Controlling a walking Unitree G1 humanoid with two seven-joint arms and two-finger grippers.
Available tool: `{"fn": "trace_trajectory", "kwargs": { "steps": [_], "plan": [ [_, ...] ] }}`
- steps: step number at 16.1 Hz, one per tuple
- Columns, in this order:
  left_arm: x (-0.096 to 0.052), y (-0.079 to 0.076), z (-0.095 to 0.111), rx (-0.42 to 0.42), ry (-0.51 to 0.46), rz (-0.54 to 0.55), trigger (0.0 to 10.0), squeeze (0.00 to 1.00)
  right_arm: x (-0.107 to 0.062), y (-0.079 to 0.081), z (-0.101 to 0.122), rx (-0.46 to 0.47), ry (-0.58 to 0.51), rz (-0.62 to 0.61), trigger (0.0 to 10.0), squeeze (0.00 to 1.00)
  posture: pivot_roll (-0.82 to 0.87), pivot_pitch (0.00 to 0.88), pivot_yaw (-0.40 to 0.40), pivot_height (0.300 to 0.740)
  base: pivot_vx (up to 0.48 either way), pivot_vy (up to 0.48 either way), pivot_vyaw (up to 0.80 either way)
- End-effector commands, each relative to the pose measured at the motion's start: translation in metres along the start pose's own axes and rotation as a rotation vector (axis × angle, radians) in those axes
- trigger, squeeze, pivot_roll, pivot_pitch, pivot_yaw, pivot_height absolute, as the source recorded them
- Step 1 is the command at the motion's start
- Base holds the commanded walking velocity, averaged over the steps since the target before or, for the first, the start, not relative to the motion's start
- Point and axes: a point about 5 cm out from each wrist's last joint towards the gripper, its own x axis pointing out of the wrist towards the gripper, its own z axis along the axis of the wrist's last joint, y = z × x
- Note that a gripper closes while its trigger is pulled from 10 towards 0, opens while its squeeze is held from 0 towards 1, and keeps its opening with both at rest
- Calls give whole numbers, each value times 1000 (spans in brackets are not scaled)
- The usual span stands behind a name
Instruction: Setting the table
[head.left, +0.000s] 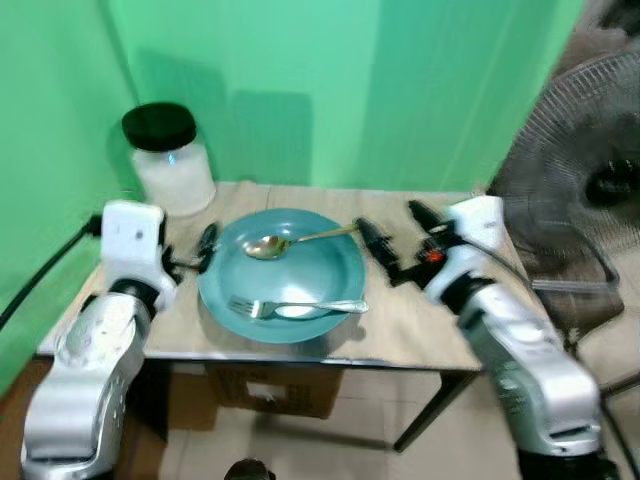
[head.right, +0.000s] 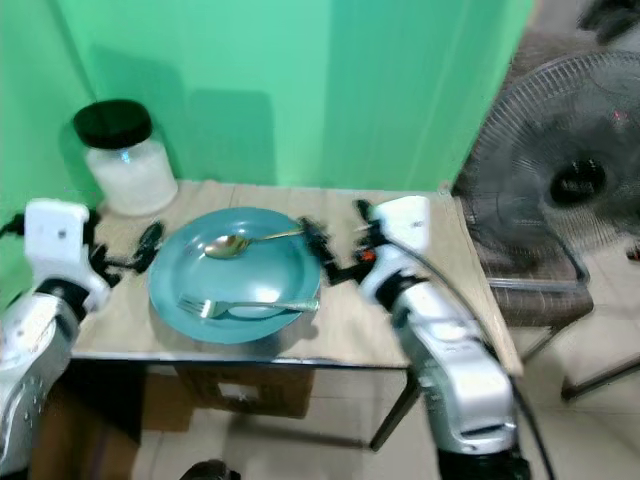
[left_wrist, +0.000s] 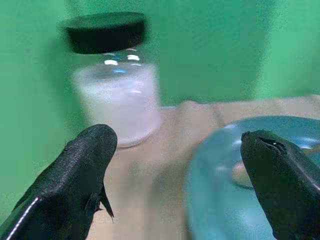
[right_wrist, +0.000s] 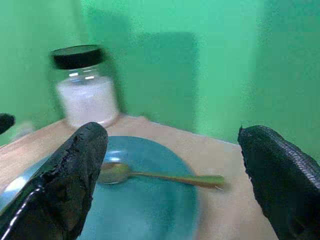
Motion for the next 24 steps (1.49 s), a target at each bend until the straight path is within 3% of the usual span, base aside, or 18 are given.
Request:
{"fn": "trace_trajectory", "kwargs": {
  "steps": [1,5,8,12,15,19,24],
  "plan": [
    [-2,-4,4,48,-28,3,10000,0,-1,-5,-5,-29,13,-25,10000,0,209,0,-42,740,0,-480,800],
    [-5,-4,4,89,-40,8,10000,0,-2,-11,-11,-13,27,-71,10000,0,211,0,-36,740,0,-480,800],
    [-7,-10,5,56,-82,3,10000,0,-6,-11,-14,35,34,-95,10000,0,201,0,-26,740,0,0,192],
    [-8,-19,1,74,-63,-45,10000,0,-3,-12,-14,-25,38,-97,10000,0,208,0,-32,740,0,0,0],
    [-6,-22,-1,77,-52,-69,10000,0,0,-12,-18,-23,59,-115,10000,0,209,0,-34,740,308,0,0],
    [-5,-23,-3,76,-45,-84,10000,0,3,-15,-20,-45,83,-138,10000,0,206,0,-34,740,409,0,764],
    [-2,-22,-2,85,-51,-90,10000,0,7,-20,-17,-50,72,-134,10000,0,212,0,-42,740,422,0,0]
  ]
}}
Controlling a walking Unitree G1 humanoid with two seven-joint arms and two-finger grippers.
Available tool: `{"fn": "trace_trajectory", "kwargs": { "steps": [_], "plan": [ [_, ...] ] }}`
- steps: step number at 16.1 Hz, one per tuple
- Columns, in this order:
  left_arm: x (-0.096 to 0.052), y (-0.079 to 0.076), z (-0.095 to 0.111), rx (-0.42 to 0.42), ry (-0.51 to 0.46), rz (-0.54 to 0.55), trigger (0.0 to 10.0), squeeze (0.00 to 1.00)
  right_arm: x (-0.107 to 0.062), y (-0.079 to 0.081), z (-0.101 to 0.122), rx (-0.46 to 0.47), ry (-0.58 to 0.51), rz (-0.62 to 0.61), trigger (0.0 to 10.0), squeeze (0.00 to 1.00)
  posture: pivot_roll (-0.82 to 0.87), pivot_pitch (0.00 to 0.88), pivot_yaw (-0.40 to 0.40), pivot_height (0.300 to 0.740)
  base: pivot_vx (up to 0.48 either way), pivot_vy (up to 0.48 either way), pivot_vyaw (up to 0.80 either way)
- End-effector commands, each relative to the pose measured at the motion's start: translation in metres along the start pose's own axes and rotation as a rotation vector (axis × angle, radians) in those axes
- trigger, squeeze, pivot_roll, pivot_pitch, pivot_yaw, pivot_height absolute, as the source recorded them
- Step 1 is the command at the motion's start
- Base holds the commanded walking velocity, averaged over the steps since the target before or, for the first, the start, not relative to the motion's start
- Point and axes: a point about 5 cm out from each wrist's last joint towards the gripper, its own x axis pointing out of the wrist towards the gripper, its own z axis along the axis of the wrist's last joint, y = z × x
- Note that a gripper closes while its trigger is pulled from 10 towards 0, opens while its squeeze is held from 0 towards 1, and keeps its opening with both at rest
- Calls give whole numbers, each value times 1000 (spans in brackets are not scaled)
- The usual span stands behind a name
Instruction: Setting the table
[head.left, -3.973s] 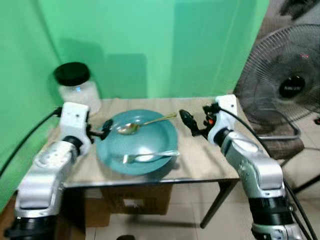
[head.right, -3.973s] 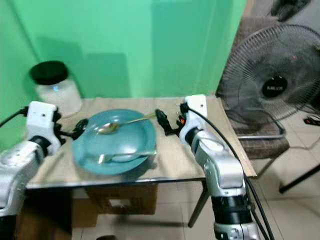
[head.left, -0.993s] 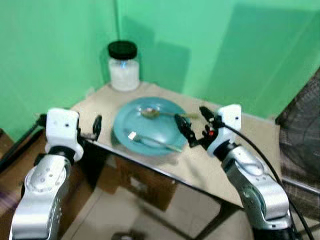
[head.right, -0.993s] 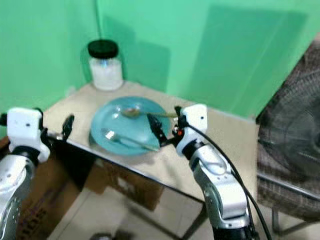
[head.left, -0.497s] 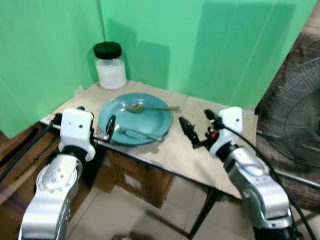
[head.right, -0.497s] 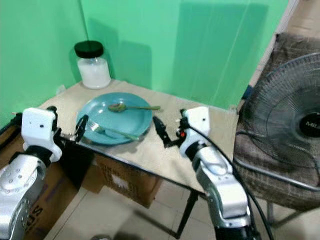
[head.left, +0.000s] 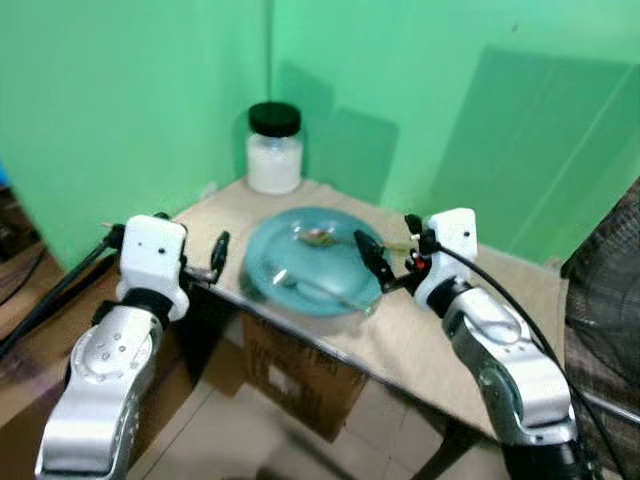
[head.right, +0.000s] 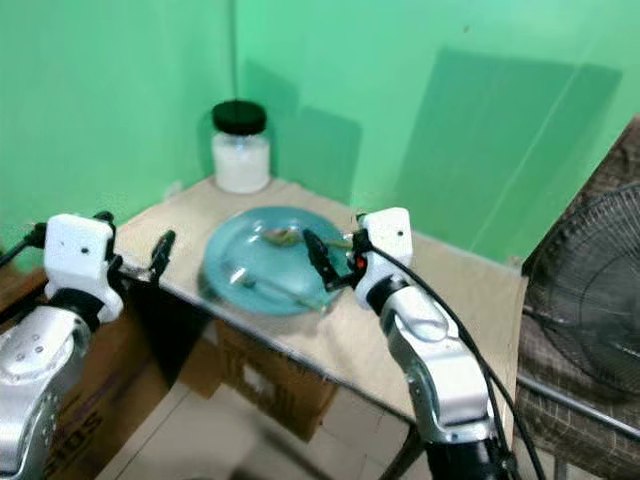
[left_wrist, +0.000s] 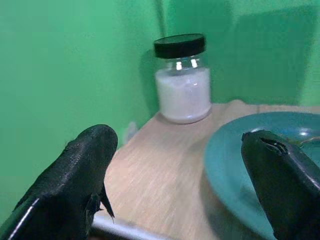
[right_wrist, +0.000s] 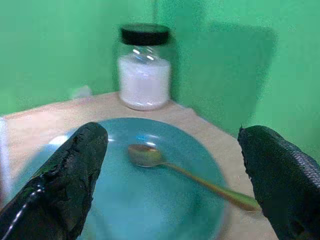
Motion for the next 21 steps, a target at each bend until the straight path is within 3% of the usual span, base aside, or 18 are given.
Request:
{"fn": "trace_trajectory", "kwargs": {
  "steps": [1,5,8,12,17,21],
  "plan": [
    [2,-3,1,5,-7,-18,10000,0,4,-6,6,-13,-19,-8,10000,0,212,0,-48,740,409,0,0],
    [1,-7,1,6,-10,-26,10000,0,8,-4,10,-81,-11,79,10000,0,221,0,-61,740,360,0,200],
    [-2,-8,1,6,-7,-32,10000,0,6,-2,10,-27,-22,107,10000,0,227,0,-65,740,347,0,267],
    [-4,-14,0,10,7,-87,10000,0,4,-5,13,-68,-16,171,10000,0,223,0,-54,740,68,0,0],
    [-9,-18,-1,31,32,-293,10000,0,1,-26,23,-52,96,191,10000,0,211,0,-45,740,0,0,0],
    [-18,-20,-4,14,110,-552,10000,0,-3,-38,19,-84,334,250,10000,0,204,0,-49,740,0,0,0]
  ]
}}
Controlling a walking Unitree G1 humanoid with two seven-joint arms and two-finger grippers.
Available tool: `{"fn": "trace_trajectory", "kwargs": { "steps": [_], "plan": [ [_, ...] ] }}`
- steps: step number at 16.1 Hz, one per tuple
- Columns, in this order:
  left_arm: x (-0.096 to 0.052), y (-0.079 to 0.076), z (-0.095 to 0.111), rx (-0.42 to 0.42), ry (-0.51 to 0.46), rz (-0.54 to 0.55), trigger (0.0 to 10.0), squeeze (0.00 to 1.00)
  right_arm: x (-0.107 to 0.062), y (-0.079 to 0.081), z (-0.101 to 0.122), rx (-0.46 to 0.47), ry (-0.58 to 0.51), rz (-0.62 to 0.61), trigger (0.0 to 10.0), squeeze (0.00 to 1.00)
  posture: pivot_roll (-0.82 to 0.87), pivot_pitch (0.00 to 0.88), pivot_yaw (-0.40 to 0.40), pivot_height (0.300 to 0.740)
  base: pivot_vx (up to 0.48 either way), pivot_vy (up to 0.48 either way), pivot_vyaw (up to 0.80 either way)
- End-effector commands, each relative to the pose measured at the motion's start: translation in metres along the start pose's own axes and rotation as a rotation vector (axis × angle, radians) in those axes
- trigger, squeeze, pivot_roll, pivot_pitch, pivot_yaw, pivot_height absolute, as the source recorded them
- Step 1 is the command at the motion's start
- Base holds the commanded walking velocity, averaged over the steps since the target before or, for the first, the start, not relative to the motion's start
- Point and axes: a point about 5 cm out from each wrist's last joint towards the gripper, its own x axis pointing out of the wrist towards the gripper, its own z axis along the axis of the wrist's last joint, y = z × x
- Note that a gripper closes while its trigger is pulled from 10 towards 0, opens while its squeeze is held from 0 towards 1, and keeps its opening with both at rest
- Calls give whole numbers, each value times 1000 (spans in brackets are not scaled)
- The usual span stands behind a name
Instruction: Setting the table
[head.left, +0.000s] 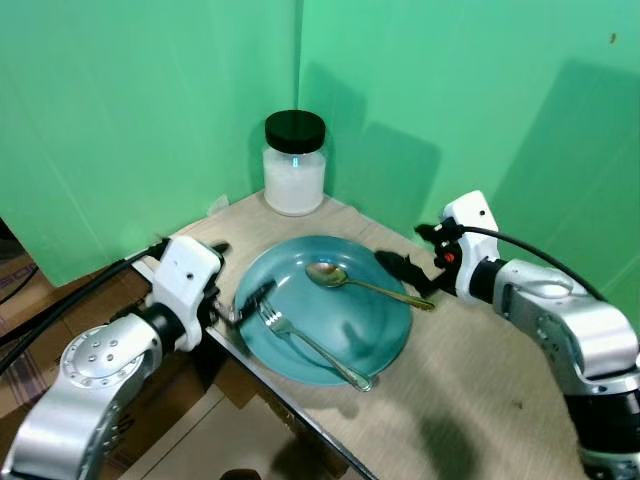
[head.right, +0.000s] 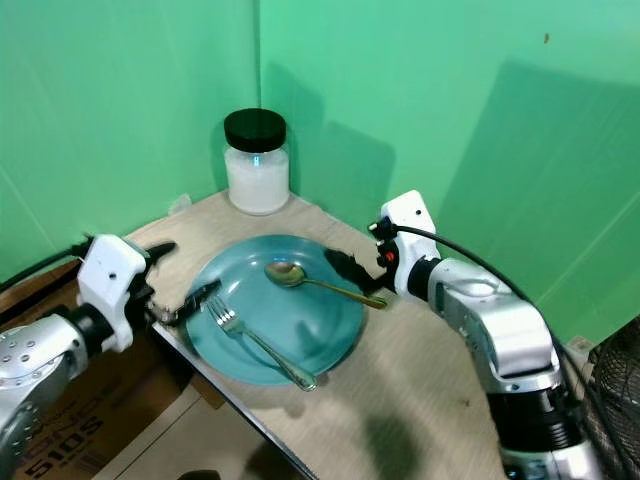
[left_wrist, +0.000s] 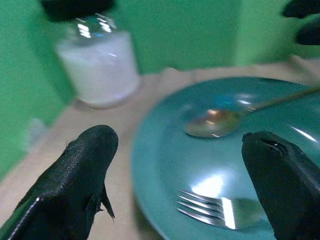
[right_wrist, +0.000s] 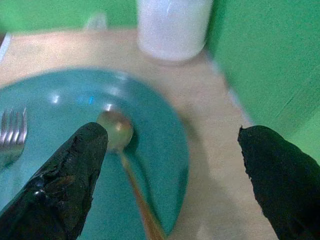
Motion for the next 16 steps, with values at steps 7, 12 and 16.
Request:
{"fn": "trace_trajectory", "kwargs": {
  "steps": [7,12,16],
  "plan": [
    [-20,-2,-4,-17,107,-235,10000,0,19,14,-11,-48,255,108,2784,0,211,0,-56,740,0,0,0],
    [-22,-1,-7,-8,132,-239,10000,0,32,18,-12,-91,302,78,0,0,211,0,-61,740,0,0,0],
    [-23,-1,-8,-2,138,-240,10000,0,36,20,-13,-120,317,80,0,0,215,0,-64,740,0,0,0]
  ]
}}
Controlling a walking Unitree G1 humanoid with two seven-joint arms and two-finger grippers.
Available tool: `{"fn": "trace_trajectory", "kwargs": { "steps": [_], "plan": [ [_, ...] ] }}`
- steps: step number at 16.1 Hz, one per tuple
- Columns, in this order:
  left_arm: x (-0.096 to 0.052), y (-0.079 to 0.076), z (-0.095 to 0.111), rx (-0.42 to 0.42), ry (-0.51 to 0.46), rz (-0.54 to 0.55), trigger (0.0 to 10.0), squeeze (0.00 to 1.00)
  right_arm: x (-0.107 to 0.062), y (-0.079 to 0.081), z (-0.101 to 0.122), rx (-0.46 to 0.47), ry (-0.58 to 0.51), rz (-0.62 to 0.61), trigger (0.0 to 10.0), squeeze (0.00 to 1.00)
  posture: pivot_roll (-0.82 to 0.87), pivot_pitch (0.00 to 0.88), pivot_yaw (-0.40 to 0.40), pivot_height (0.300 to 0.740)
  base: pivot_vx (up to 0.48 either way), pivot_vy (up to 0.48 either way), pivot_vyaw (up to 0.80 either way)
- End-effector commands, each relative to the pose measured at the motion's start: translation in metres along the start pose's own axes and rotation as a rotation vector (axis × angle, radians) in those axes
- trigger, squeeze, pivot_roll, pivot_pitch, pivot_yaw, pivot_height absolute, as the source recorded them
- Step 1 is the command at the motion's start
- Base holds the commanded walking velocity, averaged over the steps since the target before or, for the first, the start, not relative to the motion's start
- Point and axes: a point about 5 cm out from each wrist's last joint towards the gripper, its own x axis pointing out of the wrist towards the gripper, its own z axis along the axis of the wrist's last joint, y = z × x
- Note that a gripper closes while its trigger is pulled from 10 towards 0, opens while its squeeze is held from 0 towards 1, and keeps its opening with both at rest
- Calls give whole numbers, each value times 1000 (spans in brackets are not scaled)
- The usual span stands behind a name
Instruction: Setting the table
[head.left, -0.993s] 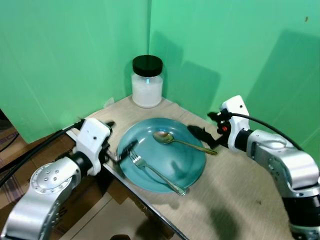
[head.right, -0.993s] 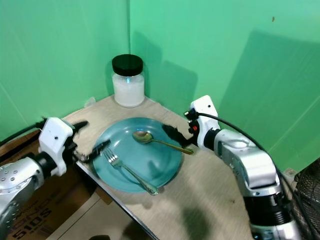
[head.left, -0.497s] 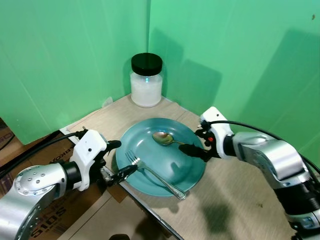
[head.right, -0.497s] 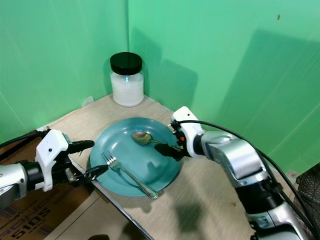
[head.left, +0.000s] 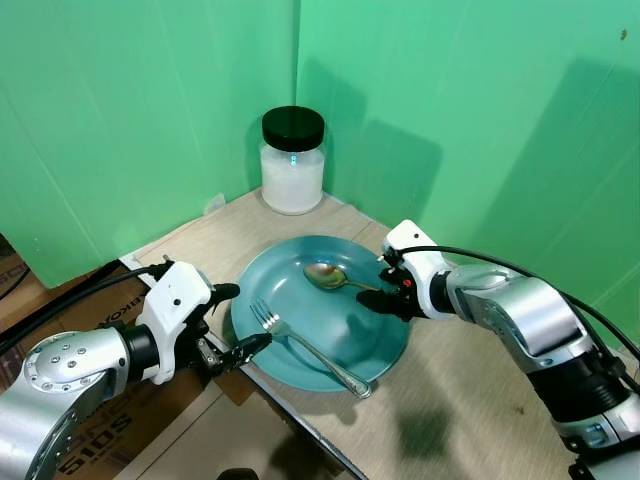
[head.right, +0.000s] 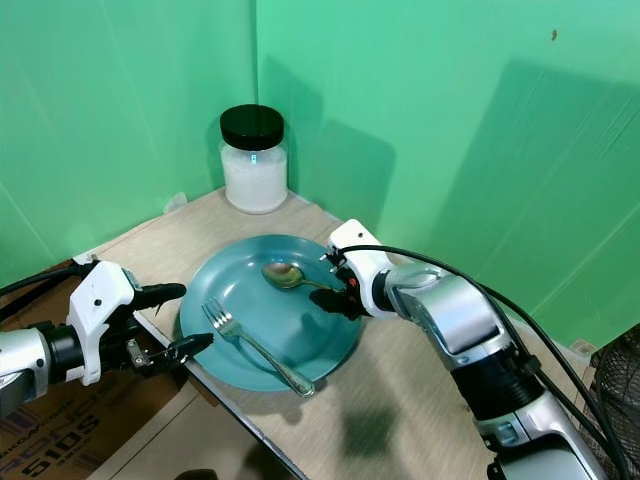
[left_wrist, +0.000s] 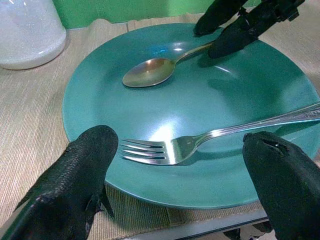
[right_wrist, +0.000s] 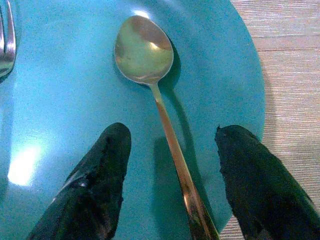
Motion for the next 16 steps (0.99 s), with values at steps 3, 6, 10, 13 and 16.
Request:
{"fn": "trace_trajectory", "kwargs": {
  "steps": [3,6,10,13,16],
  "plan": [
    [0,0,-1,17,14,4,10000,0,2,-3,6,-82,10,-48,0,0,214,0,-66,740,0,0,0],
    [1,0,-1,20,16,6,10000,0,6,-1,7,-114,23,-50,0,0,215,0,-67,740,0,0,0],
    [1,1,-1,29,24,7,10000,0,11,0,7,-169,55,-57,0,0,219,0,-69,740,0,0,0],
    [1,1,-1,31,25,6,10000,0,12,0,5,-186,68,-65,0,0,218,0,-68,740,0,0,0],
    [2,2,-1,35,25,6,10000,0,13,1,4,-205,78,-70,0,0,216,0,-66,740,0,0,0]
  ]
}}
